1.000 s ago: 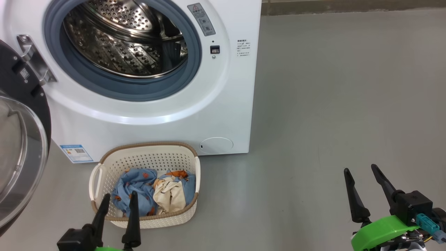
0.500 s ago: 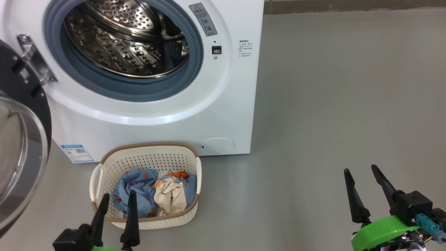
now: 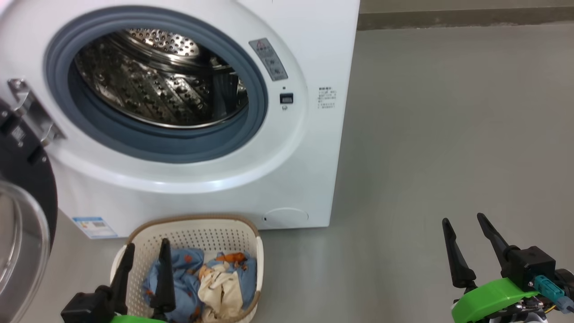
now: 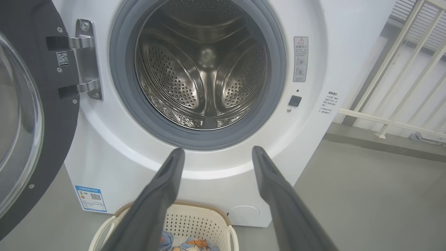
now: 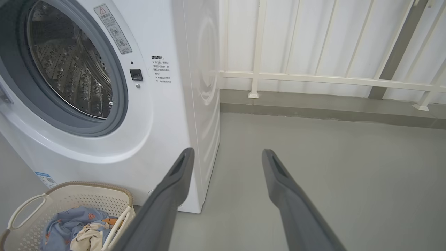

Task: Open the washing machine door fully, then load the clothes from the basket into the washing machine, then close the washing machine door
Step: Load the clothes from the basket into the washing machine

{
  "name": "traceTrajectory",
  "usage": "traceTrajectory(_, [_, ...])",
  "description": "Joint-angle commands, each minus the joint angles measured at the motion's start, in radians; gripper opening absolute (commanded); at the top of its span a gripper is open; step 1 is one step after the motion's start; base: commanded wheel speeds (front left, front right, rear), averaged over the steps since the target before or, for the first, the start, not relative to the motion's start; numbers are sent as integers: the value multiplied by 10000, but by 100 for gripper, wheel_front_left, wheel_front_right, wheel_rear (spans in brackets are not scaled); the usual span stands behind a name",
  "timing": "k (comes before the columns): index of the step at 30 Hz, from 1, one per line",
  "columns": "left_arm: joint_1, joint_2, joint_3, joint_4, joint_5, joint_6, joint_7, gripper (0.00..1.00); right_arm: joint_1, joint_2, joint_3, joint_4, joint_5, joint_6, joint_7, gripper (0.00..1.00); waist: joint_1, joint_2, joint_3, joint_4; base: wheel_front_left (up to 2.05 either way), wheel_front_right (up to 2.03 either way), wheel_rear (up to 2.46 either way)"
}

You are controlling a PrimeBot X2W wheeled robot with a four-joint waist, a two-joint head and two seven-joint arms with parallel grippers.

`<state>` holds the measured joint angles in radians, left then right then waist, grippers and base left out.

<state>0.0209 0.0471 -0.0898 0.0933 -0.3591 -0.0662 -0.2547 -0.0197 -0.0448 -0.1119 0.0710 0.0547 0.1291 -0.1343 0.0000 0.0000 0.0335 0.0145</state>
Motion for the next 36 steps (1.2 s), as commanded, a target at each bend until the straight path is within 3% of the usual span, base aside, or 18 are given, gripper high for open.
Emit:
traceTrajectory(1, [-271,46,302,-326,149,-33,-70,100,-158,-55,244,-233,-50,16,-94,100,0,0,0,0,125,-125,0])
traceTrajectory(36, [-330,34,209,-160,494,-219,-70,100,-241,-54,237,-182,8,16,-165,100,0,0,215,16,15,-15,0])
